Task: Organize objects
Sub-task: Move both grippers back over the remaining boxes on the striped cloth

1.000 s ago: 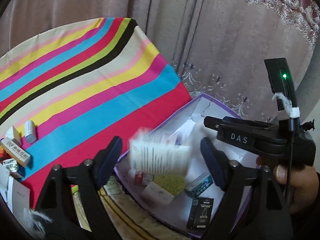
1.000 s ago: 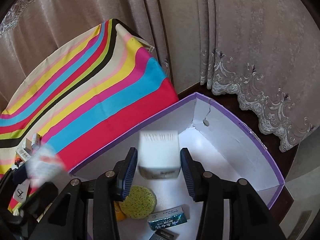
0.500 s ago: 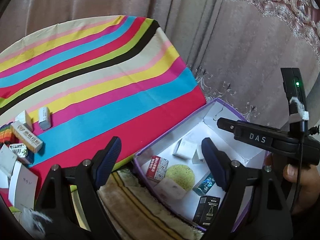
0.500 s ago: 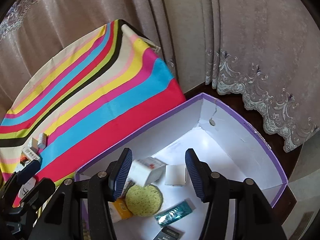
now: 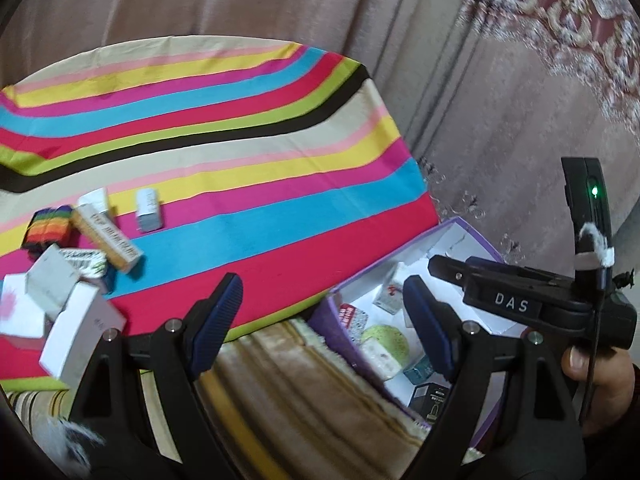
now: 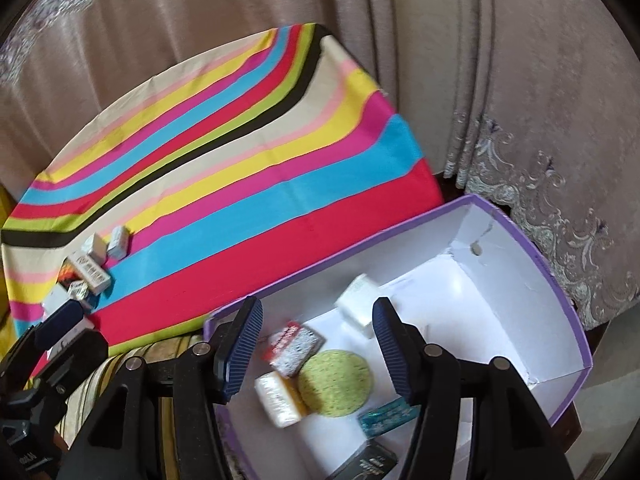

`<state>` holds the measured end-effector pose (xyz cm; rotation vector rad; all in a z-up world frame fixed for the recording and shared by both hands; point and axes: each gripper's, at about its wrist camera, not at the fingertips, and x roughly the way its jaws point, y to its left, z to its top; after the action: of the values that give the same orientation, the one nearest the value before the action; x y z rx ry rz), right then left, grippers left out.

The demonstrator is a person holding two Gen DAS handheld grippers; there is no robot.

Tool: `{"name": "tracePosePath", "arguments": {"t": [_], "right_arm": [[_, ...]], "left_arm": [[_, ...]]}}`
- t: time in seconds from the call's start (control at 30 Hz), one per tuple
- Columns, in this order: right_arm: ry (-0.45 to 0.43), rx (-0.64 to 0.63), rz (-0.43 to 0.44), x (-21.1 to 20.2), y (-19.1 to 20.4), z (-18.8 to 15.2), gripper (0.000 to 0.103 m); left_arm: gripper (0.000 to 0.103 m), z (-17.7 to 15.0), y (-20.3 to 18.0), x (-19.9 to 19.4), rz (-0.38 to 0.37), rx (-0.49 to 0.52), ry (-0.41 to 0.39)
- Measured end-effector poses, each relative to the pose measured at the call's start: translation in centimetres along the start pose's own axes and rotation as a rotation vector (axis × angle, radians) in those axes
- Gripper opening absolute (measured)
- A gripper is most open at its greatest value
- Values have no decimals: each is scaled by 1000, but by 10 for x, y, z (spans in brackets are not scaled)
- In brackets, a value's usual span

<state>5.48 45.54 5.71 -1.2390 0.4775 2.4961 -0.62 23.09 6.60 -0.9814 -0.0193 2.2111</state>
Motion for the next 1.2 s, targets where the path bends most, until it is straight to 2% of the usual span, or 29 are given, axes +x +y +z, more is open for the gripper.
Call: {"name": "tracePosePath", "arguments": {"t": [0.37,0.6,0.77,0.93,1.2], "right_arm": [[37,-100,46,8,58,-7,60],[67,-158,90,18,93,-11,60],[83,-194,122,27,118,-12,60],[84,-233,151,34,141,-11,60],[56,-275,211,43,174,-7,60]], "left_arm": [[84,-10,70,-54,61,-188,-95],[84,-21,127,-88,146,-334,-176],[83,-23,157,-88,180,-401,-172],[76,-23,185,-77,191,-463,-133],[74,-17,204,-58,192,-498,-78]]}}
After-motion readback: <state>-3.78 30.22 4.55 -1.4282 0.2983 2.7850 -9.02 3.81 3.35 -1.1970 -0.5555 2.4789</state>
